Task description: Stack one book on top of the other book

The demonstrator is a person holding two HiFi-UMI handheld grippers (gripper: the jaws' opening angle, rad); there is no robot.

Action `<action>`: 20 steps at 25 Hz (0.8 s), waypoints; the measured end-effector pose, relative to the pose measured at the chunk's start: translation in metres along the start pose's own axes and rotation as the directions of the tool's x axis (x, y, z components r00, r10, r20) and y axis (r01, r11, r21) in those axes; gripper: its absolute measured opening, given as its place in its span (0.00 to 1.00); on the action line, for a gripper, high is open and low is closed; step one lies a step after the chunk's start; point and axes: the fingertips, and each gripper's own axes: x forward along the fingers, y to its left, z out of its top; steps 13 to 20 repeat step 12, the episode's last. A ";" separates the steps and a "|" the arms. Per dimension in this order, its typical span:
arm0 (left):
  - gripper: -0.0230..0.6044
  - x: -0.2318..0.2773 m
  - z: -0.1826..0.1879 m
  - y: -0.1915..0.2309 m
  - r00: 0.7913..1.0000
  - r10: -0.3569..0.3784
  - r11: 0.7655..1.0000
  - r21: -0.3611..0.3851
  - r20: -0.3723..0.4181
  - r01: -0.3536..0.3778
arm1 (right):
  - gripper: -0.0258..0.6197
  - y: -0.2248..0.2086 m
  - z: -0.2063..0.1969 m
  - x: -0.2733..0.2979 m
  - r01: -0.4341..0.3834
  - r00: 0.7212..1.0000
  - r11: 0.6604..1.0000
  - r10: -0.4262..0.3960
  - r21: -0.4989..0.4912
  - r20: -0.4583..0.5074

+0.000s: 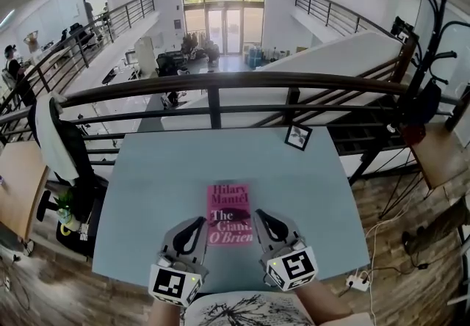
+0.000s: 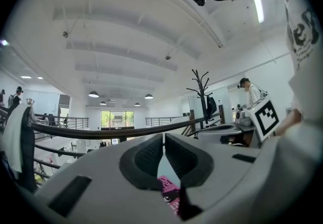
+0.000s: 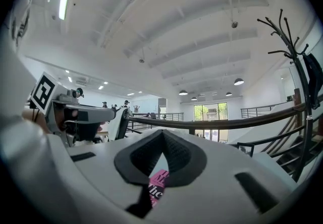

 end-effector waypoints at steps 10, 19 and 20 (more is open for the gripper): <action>0.07 -0.009 -0.003 0.005 1.000 0.025 0.997 -0.068 -0.018 -0.026 | 0.03 0.007 -0.004 -0.004 -0.003 1.000 0.999 0.002 -0.036 -0.009; 0.07 -0.011 -0.006 0.006 0.999 0.034 0.997 -0.062 -0.022 -0.035 | 0.03 0.010 -0.003 -0.005 -0.008 1.000 0.999 0.008 -0.051 -0.002; 0.07 -0.011 -0.006 0.006 0.999 0.034 0.997 -0.062 -0.022 -0.035 | 0.03 0.010 -0.003 -0.005 -0.008 1.000 0.999 0.008 -0.051 -0.002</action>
